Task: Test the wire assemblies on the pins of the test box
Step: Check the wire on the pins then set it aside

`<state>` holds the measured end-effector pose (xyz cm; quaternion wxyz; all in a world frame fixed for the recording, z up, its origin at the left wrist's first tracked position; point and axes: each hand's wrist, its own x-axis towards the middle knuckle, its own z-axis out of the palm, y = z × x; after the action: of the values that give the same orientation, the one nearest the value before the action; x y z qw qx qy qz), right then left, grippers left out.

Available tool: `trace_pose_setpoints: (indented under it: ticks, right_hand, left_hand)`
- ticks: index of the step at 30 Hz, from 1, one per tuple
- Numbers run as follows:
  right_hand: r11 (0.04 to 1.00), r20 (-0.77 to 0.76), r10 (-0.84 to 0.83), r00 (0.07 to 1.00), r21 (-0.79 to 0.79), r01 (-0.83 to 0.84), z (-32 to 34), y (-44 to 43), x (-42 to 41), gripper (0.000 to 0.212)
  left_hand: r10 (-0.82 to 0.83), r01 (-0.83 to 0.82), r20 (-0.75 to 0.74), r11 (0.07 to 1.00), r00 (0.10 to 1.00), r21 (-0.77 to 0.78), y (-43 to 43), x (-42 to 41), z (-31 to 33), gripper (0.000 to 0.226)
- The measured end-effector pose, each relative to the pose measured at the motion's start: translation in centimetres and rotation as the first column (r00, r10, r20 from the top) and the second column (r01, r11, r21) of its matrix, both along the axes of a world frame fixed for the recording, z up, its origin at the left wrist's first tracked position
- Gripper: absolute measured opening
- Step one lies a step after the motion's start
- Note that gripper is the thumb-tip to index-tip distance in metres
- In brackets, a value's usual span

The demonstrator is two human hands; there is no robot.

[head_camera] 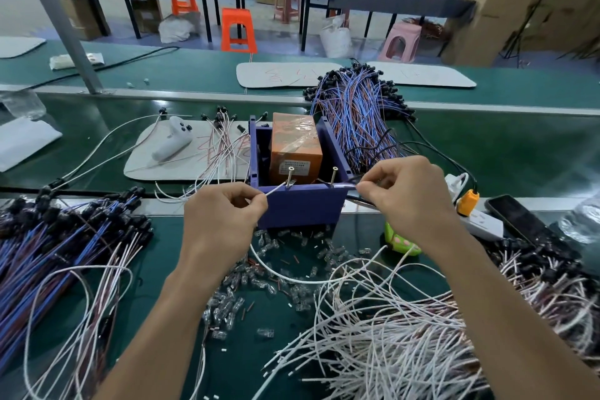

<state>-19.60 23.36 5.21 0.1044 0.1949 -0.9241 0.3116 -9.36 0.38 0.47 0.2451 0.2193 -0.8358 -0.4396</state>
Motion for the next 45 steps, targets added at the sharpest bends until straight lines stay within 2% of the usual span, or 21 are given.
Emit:
trace_pose_setpoints:
  ticks: [2,5,8,11,14,16,17,18,19,20,22,25,27,30,31,34,35,37,39,42,45]
  right_hand:
    - [0.998,0.037,0.062,0.997,-0.013,-0.061,0.5,0.7,0.8,0.019]
    - [0.989,0.128,0.150,0.980,-0.014,-0.149,1.2,1.2,2.0,0.018]
    - [0.955,0.371,0.291,0.882,-0.065,-0.288,0.6,0.6,3.9,0.014]
    - [0.933,0.502,0.345,0.793,-0.093,-0.347,-2.1,-0.9,6.5,0.009]
    - [0.938,0.485,0.324,0.812,-0.056,-0.341,-5.3,-2.5,8.9,0.009]
    - [0.940,0.459,0.322,0.828,-0.051,-0.337,-6.4,-3.2,10.0,0.011]
    - [0.943,0.453,0.321,0.832,-0.067,-0.327,-6.6,-3.5,10.4,0.011]
    - [0.947,0.441,0.313,0.841,-0.085,-0.308,-6.6,-3.7,10.6,0.012]
    - [0.954,0.421,0.298,0.857,-0.095,-0.285,-6.6,-3.8,10.7,0.012]
    - [0.960,0.390,0.279,0.877,-0.099,-0.262,-6.6,-3.9,10.7,0.013]
    - [0.968,0.333,0.250,0.909,-0.097,-0.231,-6.3,-4.2,10.7,0.014]
    - [0.969,0.326,0.247,0.913,-0.109,-0.223,-5.8,-4.6,10.5,0.017]
    - [0.970,0.333,0.243,0.911,-0.079,-0.230,-5.5,-4.9,10.5,0.024]
    - [0.966,0.348,0.257,0.902,-0.054,-0.254,-4.9,-4.6,10.4,0.032]
    - [0.963,0.345,0.262,0.901,-0.036,-0.267,-4.7,-4.4,10.3,0.034]
    - [0.957,0.314,0.246,0.917,0.069,-0.280,-4.1,-3.5,9.8,0.038]
    - [0.957,0.294,0.232,0.927,0.101,-0.271,-4.0,-3.2,9.6,0.038]
    - [0.954,0.253,0.228,0.940,0.137,-0.268,-3.8,-3.0,9.5,0.036]
    - [0.943,0.223,0.259,0.940,0.153,-0.296,-3.4,-3.3,9.7,0.033]
    - [0.926,0.214,0.313,0.925,0.149,-0.347,-2.9,-3.8,10.2,0.029]
    - [0.940,0.230,0.296,0.927,0.103,-0.326,-2.6,-3.0,10.4,0.026]
  left_hand:
    - [0.033,-0.032,-0.009,0.998,0.999,0.054,0.0,0.3,-0.1,0.023]
    - [0.079,-0.062,-0.038,0.942,0.996,0.328,0.1,0.7,-0.4,0.016]
    - [0.170,-0.109,-0.056,0.821,0.984,0.560,0.1,1.4,-0.4,0.015]
    - [0.319,-0.178,-0.086,0.711,0.944,0.681,-0.4,2.4,-0.4,0.010]
    - [0.343,-0.194,-0.055,0.649,0.938,0.735,-1.4,3.6,-0.6,0.011]
    - [0.322,-0.224,-0.008,0.677,0.947,0.701,-2.3,4.2,-1.1,0.014]
    - [0.313,-0.257,0.026,0.728,0.949,0.636,-2.7,4.5,-1.3,0.015]
    - [0.306,-0.312,0.093,0.814,0.947,0.491,-3.2,5.0,-1.6,0.018]
    - [0.335,-0.374,0.188,0.893,0.923,0.250,-3.5,5.6,-1.8,0.020]
    - [0.396,-0.403,0.253,0.915,0.883,-0.027,-3.5,6.3,-1.8,0.023]
    - [0.455,-0.343,0.209,0.843,0.866,-0.415,-2.9,7.7,-0.9,0.027]
    - [0.380,-0.240,0.109,0.755,0.919,-0.610,-1.0,8.6,0.1,0.041]
    - [0.329,-0.202,0.092,0.752,0.940,-0.628,0.5,8.8,0.1,0.046]
    - [0.264,-0.201,0.045,0.822,0.963,-0.533,1.0,8.5,-0.4,0.029]
    - [0.258,-0.199,0.066,0.862,0.964,-0.466,0.8,8.4,-0.3,0.034]
    - [0.245,-0.231,0.053,0.954,0.968,-0.191,-0.2,8.5,-0.2,0.079]
    - [0.249,-0.244,0.020,0.959,0.968,-0.146,-0.1,8.7,0.0,0.081]
    - [0.194,-0.203,-0.060,0.948,0.979,-0.247,0.4,9.1,0.1,0.053]
    - [0.024,-0.034,-0.033,0.940,0.999,-0.339,2.0,8.9,-0.2,0.021]
    - [-0.282,0.299,0.121,0.941,0.952,-0.156,4.3,7.7,-1.0,0.017]
    - [-0.398,0.400,0.151,0.916,0.905,0.022,4.6,6.5,-1.8,0.016]
